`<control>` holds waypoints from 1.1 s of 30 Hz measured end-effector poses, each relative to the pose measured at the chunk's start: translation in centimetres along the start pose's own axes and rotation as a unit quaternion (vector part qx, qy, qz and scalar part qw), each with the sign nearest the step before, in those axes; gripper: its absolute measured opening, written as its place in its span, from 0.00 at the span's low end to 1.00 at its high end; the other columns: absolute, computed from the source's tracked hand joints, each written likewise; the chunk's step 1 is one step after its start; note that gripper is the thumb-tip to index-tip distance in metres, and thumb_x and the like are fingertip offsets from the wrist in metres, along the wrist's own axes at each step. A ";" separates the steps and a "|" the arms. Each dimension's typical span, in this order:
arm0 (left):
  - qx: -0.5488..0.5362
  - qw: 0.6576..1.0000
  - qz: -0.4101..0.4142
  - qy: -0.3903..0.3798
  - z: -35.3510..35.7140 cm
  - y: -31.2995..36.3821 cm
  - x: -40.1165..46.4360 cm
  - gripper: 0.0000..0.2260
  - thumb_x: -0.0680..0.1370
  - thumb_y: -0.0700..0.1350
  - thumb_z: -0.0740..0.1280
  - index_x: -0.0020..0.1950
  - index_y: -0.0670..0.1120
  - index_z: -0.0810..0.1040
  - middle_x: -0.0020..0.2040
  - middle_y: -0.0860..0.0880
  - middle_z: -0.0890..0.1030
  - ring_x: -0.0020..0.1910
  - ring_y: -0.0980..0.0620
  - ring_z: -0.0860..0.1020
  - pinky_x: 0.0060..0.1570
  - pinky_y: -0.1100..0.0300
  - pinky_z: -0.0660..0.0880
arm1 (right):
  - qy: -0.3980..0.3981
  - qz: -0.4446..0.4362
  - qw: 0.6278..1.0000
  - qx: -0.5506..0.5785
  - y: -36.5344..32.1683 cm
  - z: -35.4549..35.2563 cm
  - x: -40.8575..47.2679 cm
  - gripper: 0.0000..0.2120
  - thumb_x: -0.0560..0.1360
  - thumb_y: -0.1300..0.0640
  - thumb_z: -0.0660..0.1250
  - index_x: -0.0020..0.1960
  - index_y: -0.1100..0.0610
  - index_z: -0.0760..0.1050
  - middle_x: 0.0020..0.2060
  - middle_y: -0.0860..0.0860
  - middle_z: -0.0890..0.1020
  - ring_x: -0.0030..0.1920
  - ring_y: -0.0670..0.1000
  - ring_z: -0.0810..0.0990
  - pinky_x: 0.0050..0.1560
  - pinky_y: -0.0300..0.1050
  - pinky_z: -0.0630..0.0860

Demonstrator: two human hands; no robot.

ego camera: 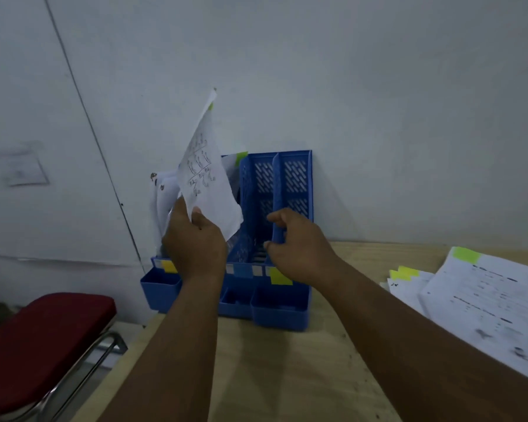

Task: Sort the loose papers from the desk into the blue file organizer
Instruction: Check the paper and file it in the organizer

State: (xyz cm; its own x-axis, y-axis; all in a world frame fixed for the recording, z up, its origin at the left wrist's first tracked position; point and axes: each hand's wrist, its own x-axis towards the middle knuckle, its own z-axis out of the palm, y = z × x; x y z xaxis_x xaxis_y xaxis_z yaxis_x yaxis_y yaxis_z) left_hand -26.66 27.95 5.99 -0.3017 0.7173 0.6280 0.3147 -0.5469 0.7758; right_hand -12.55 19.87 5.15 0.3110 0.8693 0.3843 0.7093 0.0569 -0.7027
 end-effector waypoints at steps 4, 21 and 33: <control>0.023 0.999 0.010 0.026 -0.1 -0.5 0.3 0.16 0.85 0.39 0.59 0.73 0.42 0.74 0.63 0.42 0.81 0.59 0.46 0.79 0.58 0.69 0.66 | -0.043 0.003 0.999 0.029 -1.4 1.9 2.0 0.23 0.79 0.59 0.67 0.73 0.51 0.67 0.61 0.48 0.75 0.50 0.44 0.72 0.48 0.35 0.71; 0.013 0.998 0.057 0.013 1.6 -3.8 1.9 0.14 0.85 0.43 0.60 0.69 0.41 0.75 0.58 0.42 0.79 0.55 0.53 0.75 0.55 0.69 0.71 | -0.158 0.104 0.968 0.163 -2.6 8.1 7.9 0.30 0.81 0.65 0.60 0.80 0.52 0.57 0.74 0.55 0.67 0.59 0.49 0.72 0.49 0.37 0.72; -0.024 0.999 0.034 -0.011 2.0 -4.4 2.7 0.13 0.85 0.44 0.61 0.67 0.41 0.77 0.56 0.49 0.79 0.54 0.55 0.76 0.50 0.75 0.69 | -0.158 0.135 0.953 0.221 -3.7 8.9 9.5 0.19 0.83 0.61 0.58 0.73 0.61 0.70 0.69 0.59 0.74 0.65 0.56 0.75 0.70 0.51 0.70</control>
State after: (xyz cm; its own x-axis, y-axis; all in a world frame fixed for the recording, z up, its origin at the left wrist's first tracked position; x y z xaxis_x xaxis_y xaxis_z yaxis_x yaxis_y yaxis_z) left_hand -27.07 33.11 4.18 -0.2606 0.6868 0.6785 0.2906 -0.6144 0.7335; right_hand -17.89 32.34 6.08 0.1890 0.9820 0.0026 0.2721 -0.0498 -0.9610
